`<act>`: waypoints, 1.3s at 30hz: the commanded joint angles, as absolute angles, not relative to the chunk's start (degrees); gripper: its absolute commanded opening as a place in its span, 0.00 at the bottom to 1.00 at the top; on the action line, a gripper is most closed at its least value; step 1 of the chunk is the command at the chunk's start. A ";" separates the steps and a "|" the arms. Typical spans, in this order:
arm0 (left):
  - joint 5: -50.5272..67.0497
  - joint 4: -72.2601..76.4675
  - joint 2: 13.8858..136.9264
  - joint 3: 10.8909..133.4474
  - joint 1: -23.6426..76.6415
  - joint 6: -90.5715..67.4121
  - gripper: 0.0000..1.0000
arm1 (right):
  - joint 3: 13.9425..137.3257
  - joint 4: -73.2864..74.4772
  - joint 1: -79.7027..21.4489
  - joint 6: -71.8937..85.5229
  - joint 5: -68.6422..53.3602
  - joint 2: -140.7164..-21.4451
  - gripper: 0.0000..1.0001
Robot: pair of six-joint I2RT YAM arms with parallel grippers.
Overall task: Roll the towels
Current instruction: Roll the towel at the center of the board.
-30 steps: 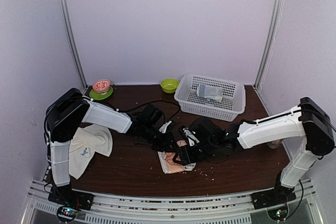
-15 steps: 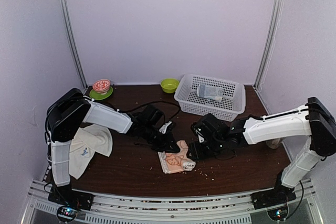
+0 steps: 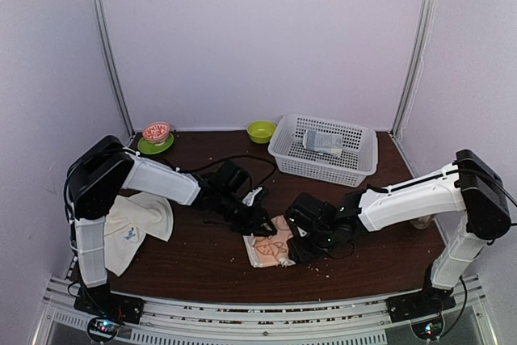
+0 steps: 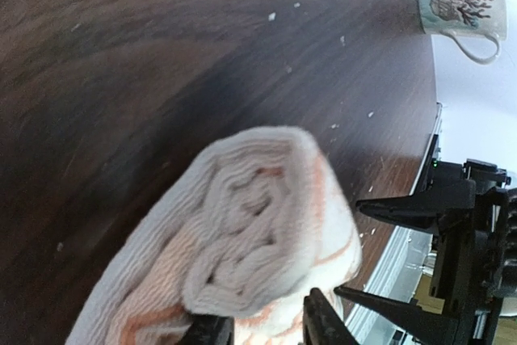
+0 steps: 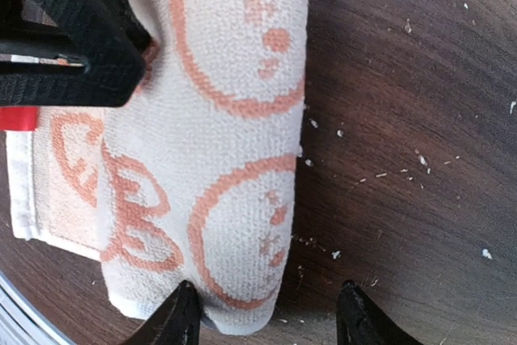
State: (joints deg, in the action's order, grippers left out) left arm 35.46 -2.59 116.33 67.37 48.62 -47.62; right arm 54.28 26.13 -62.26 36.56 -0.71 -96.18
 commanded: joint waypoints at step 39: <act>36.25 -3.37 118.80 69.81 48.10 -46.52 0.23 | 52.69 25.68 -56.42 36.73 -4.90 -86.71 0.65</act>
State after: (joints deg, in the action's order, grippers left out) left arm 37.78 -3.05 117.56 69.87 48.36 -47.68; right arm 56.07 29.17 -60.71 35.79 -2.17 -92.29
